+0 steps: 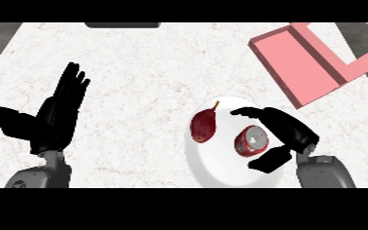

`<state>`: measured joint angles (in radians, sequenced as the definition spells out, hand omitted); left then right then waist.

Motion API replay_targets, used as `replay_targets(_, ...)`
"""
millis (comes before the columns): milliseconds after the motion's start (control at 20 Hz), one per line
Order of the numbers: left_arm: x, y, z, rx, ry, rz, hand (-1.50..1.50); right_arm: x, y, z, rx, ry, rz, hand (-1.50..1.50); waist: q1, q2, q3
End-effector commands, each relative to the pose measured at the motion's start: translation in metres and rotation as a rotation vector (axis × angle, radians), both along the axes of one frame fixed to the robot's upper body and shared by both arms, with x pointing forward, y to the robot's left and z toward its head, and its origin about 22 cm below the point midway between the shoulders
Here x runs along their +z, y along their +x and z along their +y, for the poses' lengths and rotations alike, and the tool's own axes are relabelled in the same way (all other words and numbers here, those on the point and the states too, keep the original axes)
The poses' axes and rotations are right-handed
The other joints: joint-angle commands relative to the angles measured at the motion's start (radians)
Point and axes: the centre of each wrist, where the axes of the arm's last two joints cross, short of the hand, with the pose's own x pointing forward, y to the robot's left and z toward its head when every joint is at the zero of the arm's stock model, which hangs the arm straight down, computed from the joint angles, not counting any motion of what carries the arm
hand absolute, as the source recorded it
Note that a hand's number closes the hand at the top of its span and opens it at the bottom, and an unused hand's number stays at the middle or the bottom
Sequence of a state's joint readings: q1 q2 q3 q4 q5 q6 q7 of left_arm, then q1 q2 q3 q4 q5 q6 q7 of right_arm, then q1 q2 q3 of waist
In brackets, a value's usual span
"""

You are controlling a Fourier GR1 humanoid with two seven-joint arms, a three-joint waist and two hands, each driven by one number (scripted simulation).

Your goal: Pick the can from the plate and place it in the cardboard box

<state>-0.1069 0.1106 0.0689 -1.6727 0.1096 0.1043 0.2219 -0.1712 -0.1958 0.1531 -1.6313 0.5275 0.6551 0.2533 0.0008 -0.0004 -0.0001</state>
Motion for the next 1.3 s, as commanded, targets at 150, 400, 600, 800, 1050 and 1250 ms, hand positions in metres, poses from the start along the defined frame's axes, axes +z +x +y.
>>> replay_targets(150,-0.005,-0.006,0.000,0.028,-0.005,0.018,0.00,0.006,0.002,0.000,0.078,-0.045,-0.119,1.50,0.002,0.000,0.000)
replay_targets(400,-0.008,-0.003,0.004,-0.003,0.006,0.025,0.00,-0.013,-0.015,0.024,0.058,-0.021,-0.174,1.50,0.000,0.000,0.000)
replay_targets(600,0.004,0.006,-0.002,-0.001,0.003,0.006,0.00,0.009,-0.015,0.118,0.083,-0.205,-0.351,1.50,0.016,-0.001,-0.001)
replay_targets(800,0.005,0.013,-0.002,-0.049,0.019,-0.003,0.00,0.003,-0.007,0.174,0.080,-0.333,-0.469,1.50,0.048,0.007,0.000)
replay_targets(1050,-0.001,0.002,0.001,-0.028,-0.015,0.012,0.00,0.030,-0.012,0.206,0.075,-0.299,-0.599,1.50,0.023,0.001,0.000)
replay_targets(1250,0.006,-0.008,-0.002,-0.019,-0.022,0.002,0.00,0.064,-0.023,0.227,0.129,-0.319,-0.683,1.50,0.022,-0.002,0.000)
